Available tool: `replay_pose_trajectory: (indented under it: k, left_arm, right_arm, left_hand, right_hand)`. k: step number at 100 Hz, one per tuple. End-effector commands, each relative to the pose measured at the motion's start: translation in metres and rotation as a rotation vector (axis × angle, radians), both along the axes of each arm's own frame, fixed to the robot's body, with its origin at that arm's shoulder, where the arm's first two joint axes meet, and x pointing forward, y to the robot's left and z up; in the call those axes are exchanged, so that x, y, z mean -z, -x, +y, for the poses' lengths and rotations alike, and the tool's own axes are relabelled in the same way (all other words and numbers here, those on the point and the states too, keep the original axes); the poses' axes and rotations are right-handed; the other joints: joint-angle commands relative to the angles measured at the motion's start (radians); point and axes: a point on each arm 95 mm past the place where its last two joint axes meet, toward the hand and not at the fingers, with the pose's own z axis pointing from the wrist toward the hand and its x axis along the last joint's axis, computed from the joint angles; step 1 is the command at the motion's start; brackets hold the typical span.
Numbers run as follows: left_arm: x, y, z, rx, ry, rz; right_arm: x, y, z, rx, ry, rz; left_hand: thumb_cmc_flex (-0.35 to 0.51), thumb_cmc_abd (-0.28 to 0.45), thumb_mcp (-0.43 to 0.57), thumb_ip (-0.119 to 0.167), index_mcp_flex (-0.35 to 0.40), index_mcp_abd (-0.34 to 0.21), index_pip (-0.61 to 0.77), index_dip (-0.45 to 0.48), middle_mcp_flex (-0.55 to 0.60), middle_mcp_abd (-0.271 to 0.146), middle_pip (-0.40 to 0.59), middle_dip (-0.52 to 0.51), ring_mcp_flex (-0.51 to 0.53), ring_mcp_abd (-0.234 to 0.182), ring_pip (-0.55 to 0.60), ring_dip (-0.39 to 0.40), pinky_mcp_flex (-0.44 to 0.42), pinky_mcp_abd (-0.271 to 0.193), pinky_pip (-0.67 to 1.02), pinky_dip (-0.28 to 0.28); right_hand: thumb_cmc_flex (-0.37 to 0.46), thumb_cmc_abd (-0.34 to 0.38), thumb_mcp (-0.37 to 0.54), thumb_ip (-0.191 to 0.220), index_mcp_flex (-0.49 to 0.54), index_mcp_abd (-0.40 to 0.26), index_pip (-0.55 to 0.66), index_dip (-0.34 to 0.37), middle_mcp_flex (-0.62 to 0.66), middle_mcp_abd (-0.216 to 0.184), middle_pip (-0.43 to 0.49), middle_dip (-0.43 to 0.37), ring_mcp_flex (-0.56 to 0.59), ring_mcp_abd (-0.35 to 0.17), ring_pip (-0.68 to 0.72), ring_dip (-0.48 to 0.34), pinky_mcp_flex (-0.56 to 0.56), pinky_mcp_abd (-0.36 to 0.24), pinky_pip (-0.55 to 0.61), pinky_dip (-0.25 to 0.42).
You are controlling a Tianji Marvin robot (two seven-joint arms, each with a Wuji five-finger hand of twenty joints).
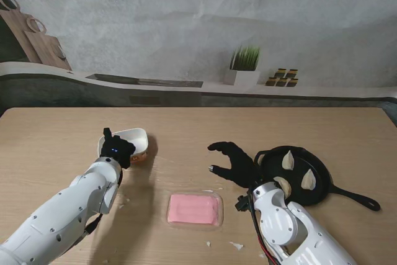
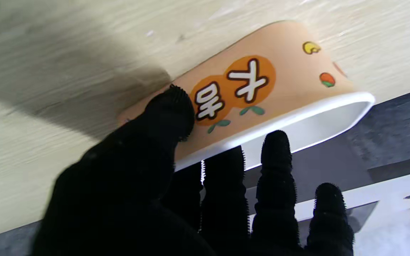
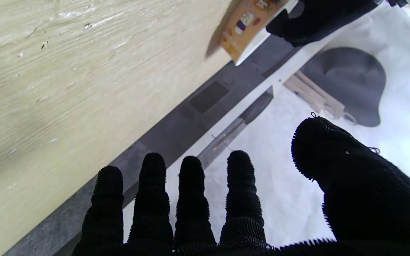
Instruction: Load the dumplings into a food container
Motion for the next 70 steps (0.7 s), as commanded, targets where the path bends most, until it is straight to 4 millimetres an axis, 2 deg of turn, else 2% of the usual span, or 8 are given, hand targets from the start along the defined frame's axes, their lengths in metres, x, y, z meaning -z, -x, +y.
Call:
replay_pose_trajectory:
  k: [1, 17, 28, 31, 38, 40, 42, 70]
  left_arm:
    - [-0.001, -0.002, -0.016, 0.037, 0.032, -0.008]
    - [-0.001, -0.004, -0.048, 0.137, 0.105, -0.009]
    - [-0.002, -0.004, -0.074, 0.207, 0.148, 0.017]
    - [-0.002, -0.003, -0.081, 0.226, 0.157, 0.026]
    - [0.000, 0.000, -0.097, 0.270, 0.177, 0.044]
    - [0.000, 0.001, -0.101, 0.281, 0.184, 0.048]
    - [0.001, 0.002, -0.105, 0.292, 0.192, 0.052]
    - [0.001, 0.015, -0.149, 0.399, 0.260, 0.085]
  right_arm:
    - [0.001, 0.002, 0.003, -0.009, -0.009, 0.004]
    - [0.000, 0.001, 0.001, 0.002, -0.013, -0.008]
    - [-0.001, 0.001, -0.001, 0.007, -0.016, -0.015]
    - [-0.002, 0.001, -0.002, 0.008, -0.017, -0.017]
    - [-0.002, 0.001, -0.003, 0.011, -0.019, -0.023]
    - [-0.003, 0.001, -0.003, 0.012, -0.020, -0.025]
    - [-0.003, 0.001, -0.004, 0.012, -0.021, -0.027]
    - [-0.004, 0.000, -0.009, 0.027, -0.024, -0.036]
  left_hand:
    - [0.045, -0.039, 0.036, -0.036, 0.038, -0.027, 0.039, -0.017, 0.052, -0.007, -0.010, 0.011, 0.031, 0.007, 0.026, 0.024, 0.011, 0.051, 0.015, -0.003]
    - [0.033, -0.067, 0.071, -0.038, 0.060, 0.001, 0.045, -0.024, 0.084, 0.010, -0.015, 0.014, 0.061, -0.004, 0.054, 0.036, 0.022, 0.051, 0.043, 0.004]
    - [0.030, -0.073, 0.090, -0.041, 0.063, 0.006, 0.045, -0.012, 0.087, 0.017, -0.017, 0.025, 0.063, -0.007, 0.058, 0.048, -0.044, 0.037, 0.212, 0.001]
    - [0.028, -0.072, 0.093, -0.043, 0.062, 0.004, 0.043, -0.009, 0.087, 0.016, -0.022, 0.030, 0.061, -0.009, 0.056, 0.048, -0.080, 0.033, 0.314, -0.066]
    - [0.030, -0.072, 0.091, -0.043, 0.061, 0.006, 0.044, -0.005, 0.086, 0.016, -0.026, 0.035, 0.060, -0.010, 0.057, 0.050, -0.091, 0.026, 0.390, -0.091]
    - [0.027, -0.074, 0.096, -0.043, 0.063, 0.009, 0.043, -0.003, 0.087, 0.018, -0.025, 0.038, 0.060, -0.009, 0.059, 0.052, -0.099, 0.027, 0.443, -0.174]
    - [0.026, -0.074, 0.097, -0.043, 0.063, 0.008, 0.043, -0.003, 0.087, 0.018, -0.026, 0.038, 0.062, -0.009, 0.060, 0.052, -0.099, 0.027, 0.458, -0.195]
    - [0.026, -0.080, 0.103, -0.043, 0.068, 0.022, 0.042, -0.004, 0.092, 0.026, -0.017, 0.043, 0.072, -0.002, 0.066, 0.056, -0.096, 0.030, 0.491, -0.221]
  right_hand:
    - [-0.006, -0.012, 0.013, 0.061, 0.005, -0.031, 0.005, -0.005, -0.008, -0.009, 0.024, 0.009, -0.022, -0.025, 0.009, 0.004, -0.006, -0.030, -0.003, 0.019]
    - [-0.005, -0.011, 0.010, 0.060, 0.005, -0.029, 0.005, -0.005, -0.006, -0.008, 0.023, 0.009, -0.022, -0.025, 0.010, 0.004, -0.006, -0.029, -0.004, 0.020]
    - [-0.006, -0.011, 0.009, 0.059, 0.008, -0.029, 0.005, -0.004, -0.002, -0.007, 0.023, 0.009, -0.021, -0.024, 0.010, 0.004, -0.006, -0.029, -0.004, 0.020]
    - [-0.006, -0.011, 0.008, 0.059, 0.008, -0.028, 0.004, -0.004, -0.002, -0.007, 0.023, 0.009, -0.021, -0.024, 0.010, 0.004, -0.006, -0.028, -0.004, 0.020]
    - [-0.007, -0.010, 0.008, 0.059, 0.008, -0.028, 0.004, -0.004, -0.002, -0.008, 0.022, 0.009, -0.021, -0.025, 0.010, 0.004, -0.006, -0.030, -0.004, 0.021]
    - [-0.006, -0.010, 0.008, 0.059, 0.008, -0.029, 0.004, -0.004, -0.001, -0.008, 0.022, 0.010, -0.021, -0.024, 0.010, 0.004, -0.005, -0.029, -0.004, 0.021]
    - [-0.006, -0.010, 0.007, 0.058, 0.008, -0.028, 0.004, -0.004, -0.001, -0.008, 0.022, 0.010, -0.020, -0.025, 0.010, 0.004, -0.005, -0.029, -0.004, 0.021]
    - [-0.006, -0.009, 0.004, 0.057, 0.009, -0.028, 0.003, -0.004, 0.000, -0.007, 0.021, 0.010, -0.019, -0.025, 0.009, 0.004, -0.003, -0.029, -0.005, 0.021]
